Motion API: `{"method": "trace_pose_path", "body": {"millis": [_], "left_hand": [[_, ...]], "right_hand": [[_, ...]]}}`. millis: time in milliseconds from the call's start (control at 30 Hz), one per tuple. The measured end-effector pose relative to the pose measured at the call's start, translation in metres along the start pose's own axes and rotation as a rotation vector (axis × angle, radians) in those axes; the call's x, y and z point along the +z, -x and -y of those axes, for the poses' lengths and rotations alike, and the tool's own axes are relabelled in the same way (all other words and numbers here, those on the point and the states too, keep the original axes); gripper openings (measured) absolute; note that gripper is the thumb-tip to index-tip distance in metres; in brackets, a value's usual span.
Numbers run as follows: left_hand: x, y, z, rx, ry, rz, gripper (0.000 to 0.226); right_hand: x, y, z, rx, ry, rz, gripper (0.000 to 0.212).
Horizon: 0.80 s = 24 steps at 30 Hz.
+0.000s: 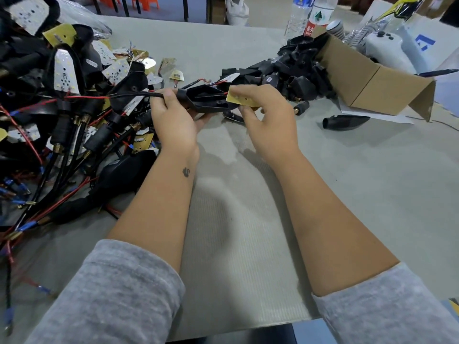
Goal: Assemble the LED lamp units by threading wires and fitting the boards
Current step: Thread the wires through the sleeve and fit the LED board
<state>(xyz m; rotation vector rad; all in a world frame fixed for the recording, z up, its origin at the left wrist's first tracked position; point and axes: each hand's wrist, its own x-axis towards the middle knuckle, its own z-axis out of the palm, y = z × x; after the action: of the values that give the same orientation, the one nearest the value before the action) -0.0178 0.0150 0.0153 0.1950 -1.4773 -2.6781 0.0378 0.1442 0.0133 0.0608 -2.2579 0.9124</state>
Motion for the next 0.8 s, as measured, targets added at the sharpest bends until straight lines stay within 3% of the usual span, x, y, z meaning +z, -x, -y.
{"method": "trace_pose_path", "body": {"millis": [267, 500, 667, 800], "left_hand": [[-0.001, -0.005, 0.009, 0.173, -0.247, -0.042, 0.024], [-0.002, -0.006, 0.005, 0.105, -0.077, -0.022, 0.027], [0.007, -0.004, 0.004, -0.065, 0.144, 0.11, 0.021], [0.008, 0.001, 0.007, -0.128, 0.099, 0.225, 0.017]], "right_hand": [[-0.004, -0.001, -0.005, 0.038, 0.184, 0.179, 0.03], [0.001, -0.003, 0.001, 0.127, -0.005, 0.129, 0.019], [0.002, -0.002, 0.002, 0.186, -0.107, 0.077, 0.017], [0.004, -0.003, 0.001, 0.188, -0.145, -0.024, 0.011]]}}
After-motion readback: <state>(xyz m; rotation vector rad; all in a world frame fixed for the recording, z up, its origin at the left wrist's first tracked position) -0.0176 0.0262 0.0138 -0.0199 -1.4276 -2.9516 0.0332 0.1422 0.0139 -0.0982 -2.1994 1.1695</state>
